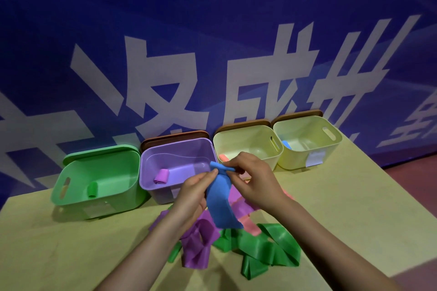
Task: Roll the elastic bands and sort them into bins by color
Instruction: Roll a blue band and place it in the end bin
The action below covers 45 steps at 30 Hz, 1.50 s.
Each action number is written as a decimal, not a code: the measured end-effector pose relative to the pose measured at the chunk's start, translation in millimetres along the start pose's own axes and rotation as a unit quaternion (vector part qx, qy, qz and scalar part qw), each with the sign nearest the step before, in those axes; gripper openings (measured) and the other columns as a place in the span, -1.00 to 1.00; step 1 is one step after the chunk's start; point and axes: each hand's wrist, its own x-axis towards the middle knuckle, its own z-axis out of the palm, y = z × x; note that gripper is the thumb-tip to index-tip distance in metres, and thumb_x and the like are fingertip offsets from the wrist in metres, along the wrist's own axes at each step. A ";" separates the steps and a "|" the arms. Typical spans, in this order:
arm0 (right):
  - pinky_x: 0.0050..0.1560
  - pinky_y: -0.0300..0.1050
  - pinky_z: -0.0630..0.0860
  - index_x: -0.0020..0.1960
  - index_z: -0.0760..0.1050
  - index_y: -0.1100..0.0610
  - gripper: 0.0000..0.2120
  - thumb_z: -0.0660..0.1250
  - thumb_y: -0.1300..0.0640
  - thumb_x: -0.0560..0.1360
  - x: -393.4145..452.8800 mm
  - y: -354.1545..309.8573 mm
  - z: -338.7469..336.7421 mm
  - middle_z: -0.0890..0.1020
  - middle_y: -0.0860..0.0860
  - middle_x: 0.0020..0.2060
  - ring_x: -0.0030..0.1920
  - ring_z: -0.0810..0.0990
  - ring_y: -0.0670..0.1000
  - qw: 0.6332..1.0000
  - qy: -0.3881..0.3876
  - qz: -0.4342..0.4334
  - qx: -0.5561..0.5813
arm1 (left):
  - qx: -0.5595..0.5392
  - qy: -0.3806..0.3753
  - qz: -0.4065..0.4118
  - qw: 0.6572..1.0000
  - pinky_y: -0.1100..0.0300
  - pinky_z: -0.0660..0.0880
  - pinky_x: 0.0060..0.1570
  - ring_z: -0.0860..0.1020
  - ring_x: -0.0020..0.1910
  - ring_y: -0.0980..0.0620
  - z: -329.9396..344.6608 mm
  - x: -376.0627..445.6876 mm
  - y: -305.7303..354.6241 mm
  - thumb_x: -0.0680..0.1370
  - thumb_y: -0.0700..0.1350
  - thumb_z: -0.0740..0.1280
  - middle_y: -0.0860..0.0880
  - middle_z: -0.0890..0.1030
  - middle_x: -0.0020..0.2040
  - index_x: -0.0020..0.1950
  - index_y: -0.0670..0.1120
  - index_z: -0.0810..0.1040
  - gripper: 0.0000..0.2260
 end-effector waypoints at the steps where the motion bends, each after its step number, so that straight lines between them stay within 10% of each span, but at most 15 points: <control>1: -0.15 -0.47 0.29 -0.04 0.59 0.20 -0.84 0.28 0.20 0.44 0.3 0.5 0.3 0.46 -0.08 -0.28 -0.23 0.35 -0.25 1.000 -0.006 -0.007 -0.013 | -0.003 0.004 0.002 1.000 0.17 0.53 -0.11 0.62 -0.13 -0.04 0.6 -0.4 1.0 0.60 -0.21 0.21 -0.22 0.64 -0.06 0.02 -0.26 0.59 -0.81; 12: -0.15 -0.05 0.49 0.06 0.64 0.18 -0.76 0.28 0.12 0.50 12.8 5.4 -9.2 0.56 0.05 -0.19 -0.13 0.52 0.04 0.988 -0.117 -0.082 -0.061 | -0.026 0.022 -0.003 0.999 0.08 0.54 -0.10 0.60 -0.12 -0.11 -0.2 0.9 7.0 0.59 -0.14 0.24 -0.25 0.63 -0.09 0.03 -0.28 0.58 -0.77; 21: -0.02 -0.15 0.47 0.02 0.66 0.11 -0.84 0.35 0.18 0.49 10.6 0.0 -13.5 0.65 0.02 -0.12 -0.11 0.55 -0.11 0.935 -0.084 0.176 0.295 | -0.004 -0.022 0.040 0.999 0.04 0.51 0.09 0.62 -0.07 -0.08 3.2 1.4 15.6 0.61 -0.26 0.16 -0.19 0.67 -0.07 0.08 -0.28 0.55 -0.80; 25: -0.09 -0.19 0.51 0.13 0.56 0.00 -0.70 0.41 0.29 0.46 12.8 -6.5 3.2 0.55 -0.06 -0.29 -0.22 0.52 -0.09 0.917 -0.020 0.234 0.324 | 0.036 -0.016 0.061 0.997 0.15 0.58 -0.11 0.65 -0.15 0.00 5.2 -1.7 17.6 0.63 -0.26 0.14 -0.13 0.68 -0.09 0.09 -0.18 0.55 -0.81; 31: -0.24 -0.36 0.40 -0.14 0.59 0.04 -0.82 0.39 0.32 0.46 20.6 -15.1 3.9 0.57 -0.07 -0.33 -0.35 0.47 -0.22 0.943 -0.051 0.235 0.230 | 0.085 0.038 0.088 0.992 -0.25 0.48 0.06 0.58 0.02 -0.25 1.8 -5.9 17.8 0.48 -0.04 0.33 -0.26 0.62 0.03 0.06 -0.10 0.60 -0.78; 36: -0.30 -0.34 0.36 -0.23 0.52 0.00 -0.77 0.40 0.31 0.45 22.9 -21.0 10.0 0.51 -0.09 -0.39 -0.40 0.42 -0.19 0.958 -0.032 0.192 0.209 | 0.148 0.056 0.156 0.975 0.06 0.45 -0.13 0.53 -0.12 -0.05 -1.9 -4.2 16.3 0.60 -0.14 0.26 -0.30 0.59 -0.02 0.05 -0.25 0.54 -0.82; 45: -0.31 -0.29 0.43 -0.14 0.59 0.20 -0.91 0.37 0.25 0.36 16.2 -11.0 10.5 0.54 0.04 -0.39 -0.41 0.48 -0.08 0.853 -0.062 0.252 0.453 | 0.055 0.047 0.121 0.990 0.02 0.46 -0.12 0.56 -0.11 -0.11 0.1 -3.5 11.2 0.57 -0.14 0.28 -0.21 0.63 -0.08 0.06 -0.22 0.57 -0.82</control>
